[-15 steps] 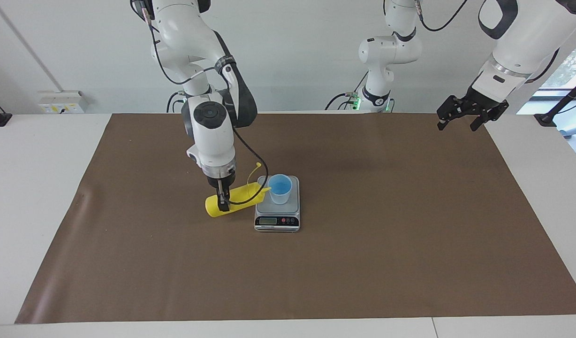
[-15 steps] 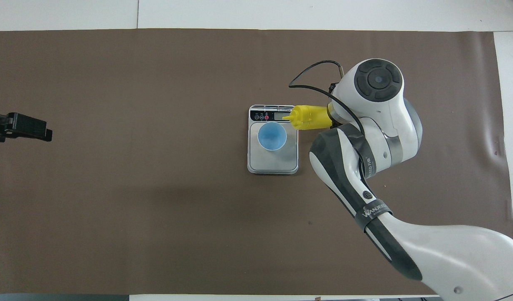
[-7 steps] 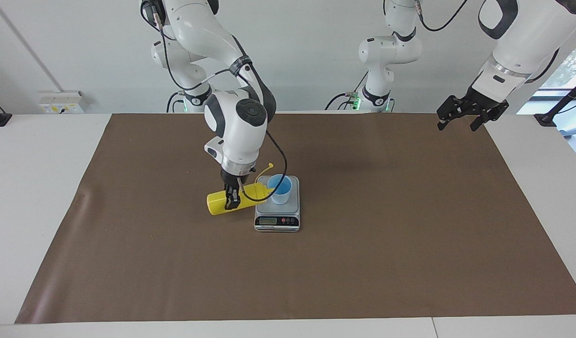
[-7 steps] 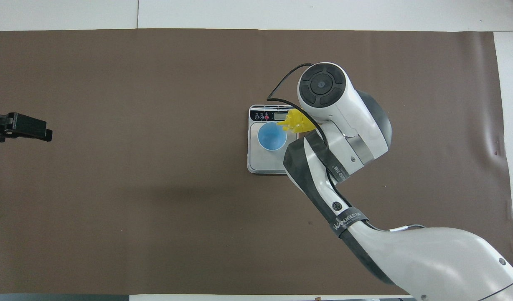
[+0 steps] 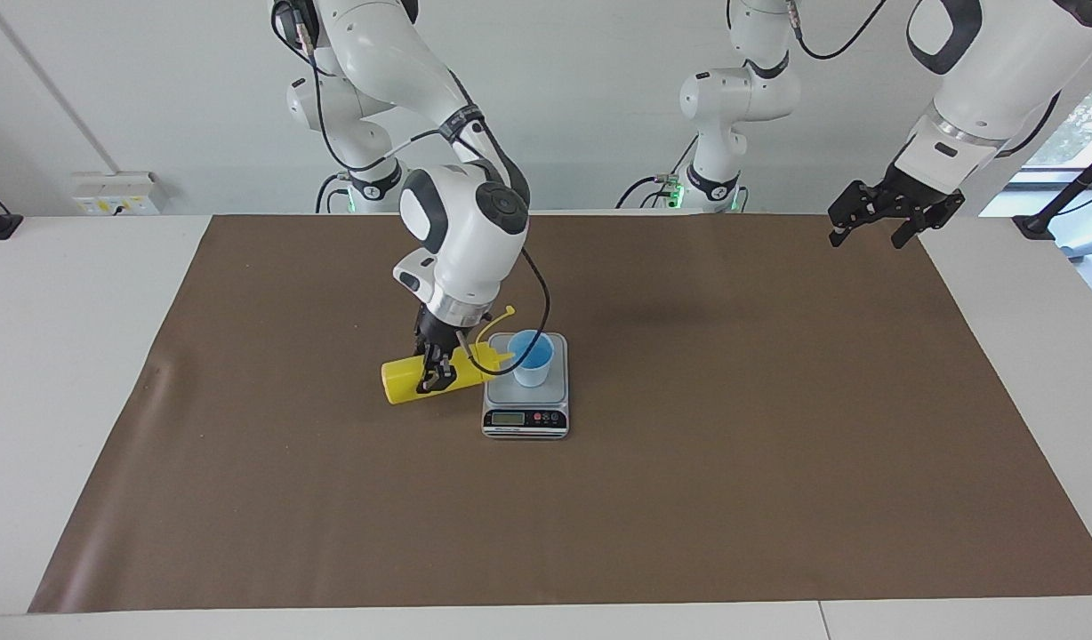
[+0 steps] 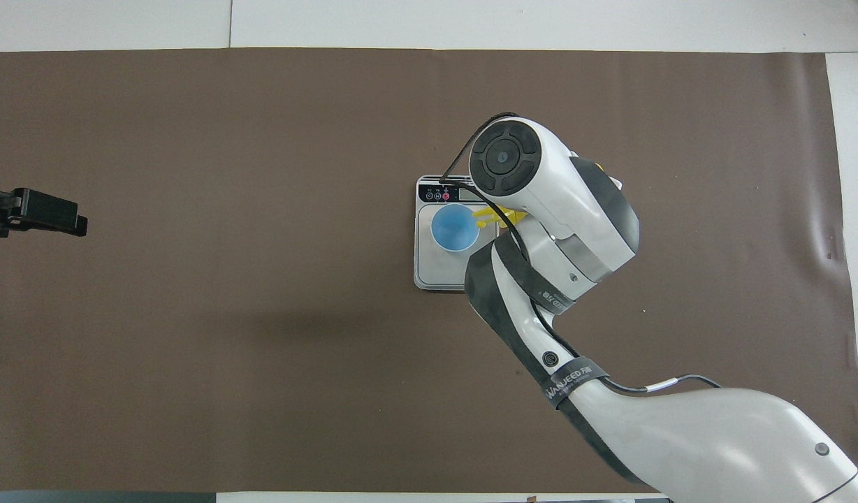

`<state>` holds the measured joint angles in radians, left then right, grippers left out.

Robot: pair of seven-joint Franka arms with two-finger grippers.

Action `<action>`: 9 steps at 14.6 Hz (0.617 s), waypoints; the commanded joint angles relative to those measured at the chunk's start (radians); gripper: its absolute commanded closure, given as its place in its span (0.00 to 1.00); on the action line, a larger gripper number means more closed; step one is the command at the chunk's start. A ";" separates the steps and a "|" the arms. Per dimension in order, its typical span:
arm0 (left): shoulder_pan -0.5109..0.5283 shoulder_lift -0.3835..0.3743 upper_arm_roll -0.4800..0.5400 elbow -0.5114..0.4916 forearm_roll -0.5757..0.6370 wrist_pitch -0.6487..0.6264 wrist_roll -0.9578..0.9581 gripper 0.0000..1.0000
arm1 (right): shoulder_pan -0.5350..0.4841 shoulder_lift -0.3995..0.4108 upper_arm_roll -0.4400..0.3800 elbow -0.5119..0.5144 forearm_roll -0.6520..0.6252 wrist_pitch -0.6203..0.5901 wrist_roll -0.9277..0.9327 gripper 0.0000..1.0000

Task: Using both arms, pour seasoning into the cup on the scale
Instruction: 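Tilt the yellow bottle nozzle down into the cup with the right gripper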

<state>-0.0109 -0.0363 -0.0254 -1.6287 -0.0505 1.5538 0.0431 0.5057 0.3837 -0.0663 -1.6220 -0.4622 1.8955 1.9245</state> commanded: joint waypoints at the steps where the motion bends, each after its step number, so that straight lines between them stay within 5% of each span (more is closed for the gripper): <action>1: 0.006 -0.005 -0.004 0.004 0.020 -0.014 0.012 0.00 | 0.022 0.007 0.000 0.028 -0.042 -0.027 -0.027 1.00; 9: 0.006 -0.005 -0.004 0.004 0.018 -0.014 0.012 0.00 | 0.020 0.009 0.000 0.057 -0.036 -0.052 -0.056 1.00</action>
<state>-0.0109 -0.0363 -0.0254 -1.6287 -0.0505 1.5538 0.0431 0.5317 0.3845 -0.0663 -1.5986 -0.4866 1.8731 1.9060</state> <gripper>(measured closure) 0.000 0.463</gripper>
